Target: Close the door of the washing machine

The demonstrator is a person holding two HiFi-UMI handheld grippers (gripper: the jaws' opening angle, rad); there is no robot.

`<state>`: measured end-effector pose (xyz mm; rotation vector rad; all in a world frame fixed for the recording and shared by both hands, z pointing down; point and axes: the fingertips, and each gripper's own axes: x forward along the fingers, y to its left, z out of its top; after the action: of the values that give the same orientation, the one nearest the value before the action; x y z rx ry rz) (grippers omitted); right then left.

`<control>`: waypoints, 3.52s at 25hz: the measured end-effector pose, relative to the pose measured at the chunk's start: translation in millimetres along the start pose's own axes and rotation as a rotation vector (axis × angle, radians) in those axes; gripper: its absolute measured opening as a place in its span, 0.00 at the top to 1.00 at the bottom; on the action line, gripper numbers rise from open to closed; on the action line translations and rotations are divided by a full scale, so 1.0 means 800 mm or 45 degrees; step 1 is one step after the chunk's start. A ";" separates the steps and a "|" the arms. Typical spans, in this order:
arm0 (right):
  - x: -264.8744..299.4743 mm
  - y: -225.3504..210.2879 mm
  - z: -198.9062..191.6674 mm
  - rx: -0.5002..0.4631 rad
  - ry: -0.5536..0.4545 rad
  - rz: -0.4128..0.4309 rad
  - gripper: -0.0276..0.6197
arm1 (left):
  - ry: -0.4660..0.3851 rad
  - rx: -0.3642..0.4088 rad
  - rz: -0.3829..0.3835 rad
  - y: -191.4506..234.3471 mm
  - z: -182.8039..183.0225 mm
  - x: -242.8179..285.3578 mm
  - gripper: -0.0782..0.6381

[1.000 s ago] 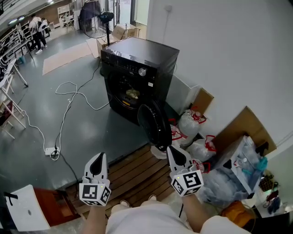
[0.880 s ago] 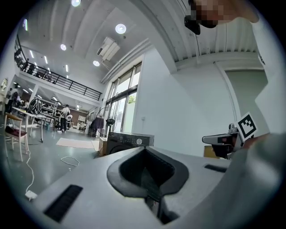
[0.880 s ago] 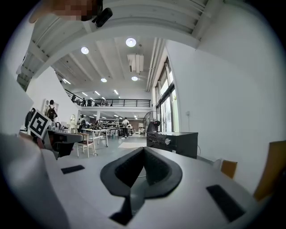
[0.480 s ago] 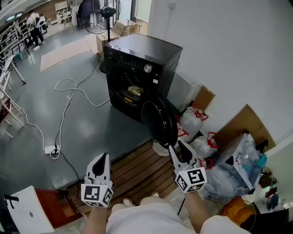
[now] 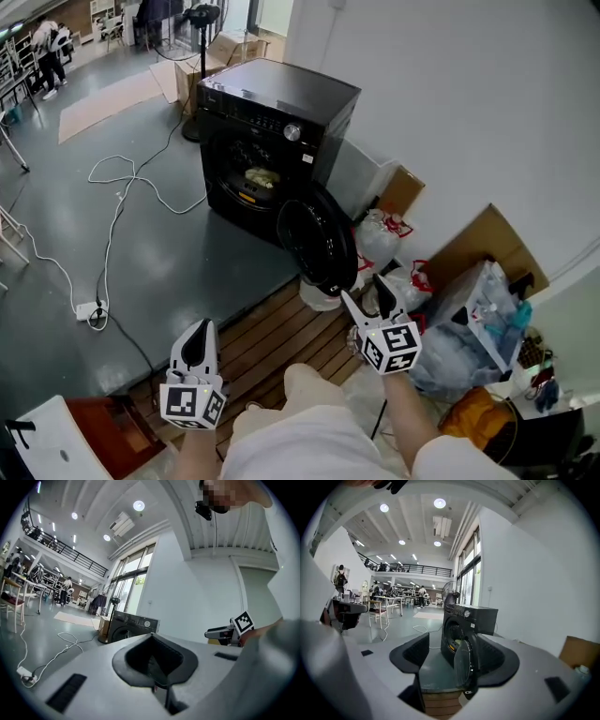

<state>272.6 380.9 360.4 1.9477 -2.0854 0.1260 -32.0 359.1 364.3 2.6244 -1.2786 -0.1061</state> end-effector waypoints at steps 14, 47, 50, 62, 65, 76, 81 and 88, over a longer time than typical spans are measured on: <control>0.171 -0.108 -0.051 0.064 0.179 -0.015 0.52 | 0.130 0.069 0.019 0.050 -0.002 0.157 0.89; 0.343 -0.170 -0.176 -0.075 0.656 0.054 0.59 | 0.349 0.260 0.301 0.133 0.120 0.307 0.89; 0.343 -0.170 -0.177 -0.065 0.679 0.022 0.59 | 0.346 0.246 0.247 0.130 0.113 0.323 0.89; 0.356 -0.140 -0.178 0.024 0.791 -0.096 0.60 | 0.312 0.139 0.114 0.167 0.094 0.357 0.89; 0.356 -0.129 -0.178 0.031 0.840 -0.120 0.60 | 0.296 0.087 0.101 0.183 0.090 0.360 0.89; 0.363 -0.094 -0.177 0.056 0.923 -0.169 0.59 | 0.233 -0.049 0.072 0.224 0.091 0.345 0.89; 0.361 -0.070 -0.175 0.032 0.957 -0.175 0.58 | 0.239 -0.073 0.063 0.239 0.087 0.341 0.89; 0.363 -0.041 -0.169 -0.007 0.976 -0.157 0.56 | 0.213 -0.101 0.044 0.255 0.089 0.343 0.89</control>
<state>310.7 133.1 562.2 1.6436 -1.4513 0.7119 -30.5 10.5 349.9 2.4843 -1.2362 0.0658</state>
